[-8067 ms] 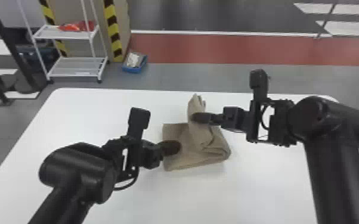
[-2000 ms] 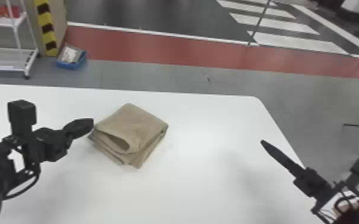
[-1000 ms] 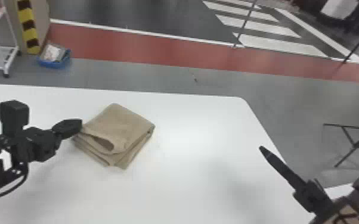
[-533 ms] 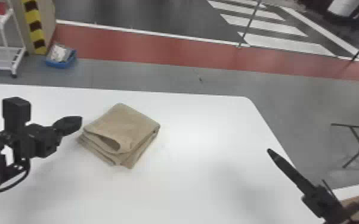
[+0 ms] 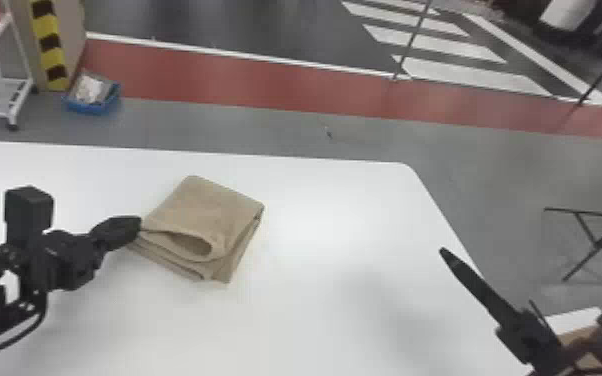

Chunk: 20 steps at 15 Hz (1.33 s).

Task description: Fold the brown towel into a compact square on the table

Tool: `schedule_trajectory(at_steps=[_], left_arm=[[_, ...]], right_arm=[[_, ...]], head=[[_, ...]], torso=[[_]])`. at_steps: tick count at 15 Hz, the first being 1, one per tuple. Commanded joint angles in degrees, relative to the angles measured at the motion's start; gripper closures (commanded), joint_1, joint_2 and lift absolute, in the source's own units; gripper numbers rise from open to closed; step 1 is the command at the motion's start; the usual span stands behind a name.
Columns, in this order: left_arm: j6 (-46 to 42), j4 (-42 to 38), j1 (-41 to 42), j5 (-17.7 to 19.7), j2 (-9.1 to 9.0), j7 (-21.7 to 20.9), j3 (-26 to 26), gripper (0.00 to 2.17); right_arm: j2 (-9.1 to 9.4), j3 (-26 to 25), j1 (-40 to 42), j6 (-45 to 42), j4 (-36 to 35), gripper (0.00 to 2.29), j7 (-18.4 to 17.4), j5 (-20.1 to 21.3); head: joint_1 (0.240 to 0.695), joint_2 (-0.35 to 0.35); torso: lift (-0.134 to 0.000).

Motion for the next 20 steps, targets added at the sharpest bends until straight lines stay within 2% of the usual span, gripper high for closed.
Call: schedule_trajectory(at_steps=[1,5,11,14,17,18,20], left_arm=[[3.87,-5.84,3.27,0.11,0.13,0.0,0.21,1.24],[8.96,-14.28,8.37,0.82,0.04,-0.35,-0.05,1.24],[12.83,-22.46,14.26,1.78,-0.31,-0.09,-0.93,1.24],[15.29,-24.83,15.75,1.96,-0.49,0.0,-1.02,1.24],[19.51,-28.43,16.28,3.45,0.04,-0.53,0.21,1.24],[19.34,-29.05,16.81,3.54,0.13,-0.44,0.83,1.24],[18.98,-30.72,18.04,3.54,0.3,-0.09,3.55,1.24]], right_arm=[[0.0,-0.26,0.0,-0.18,0.55,1.9,0.27,-0.09],[0.18,-0.18,0.0,-1.06,1.87,1.9,0.62,-0.09],[-0.26,-0.97,-0.53,-0.88,2.04,1.9,1.15,-0.09],[-0.26,0.53,-1.58,-0.88,2.04,1.9,0.71,0.61],[-0.18,5.8,-4.31,-1.06,1.08,1.9,-2.28,2.98],[-0.09,8.96,-5.54,-1.58,0.46,1.9,-4.21,4.48],[0.44,16.88,-6.77,-5.1,-1.65,1.9,-7.9,10.1]], head=[[0.695,-0.35],[0.695,-0.35],[0.695,-0.35],[0.695,-0.35],[0.695,-0.35],[0.695,-0.35],[0.695,-0.35]], torso=[[-0.124],[-0.124],[-0.124],[-0.124],[-0.124],[-0.124],[-0.124]])
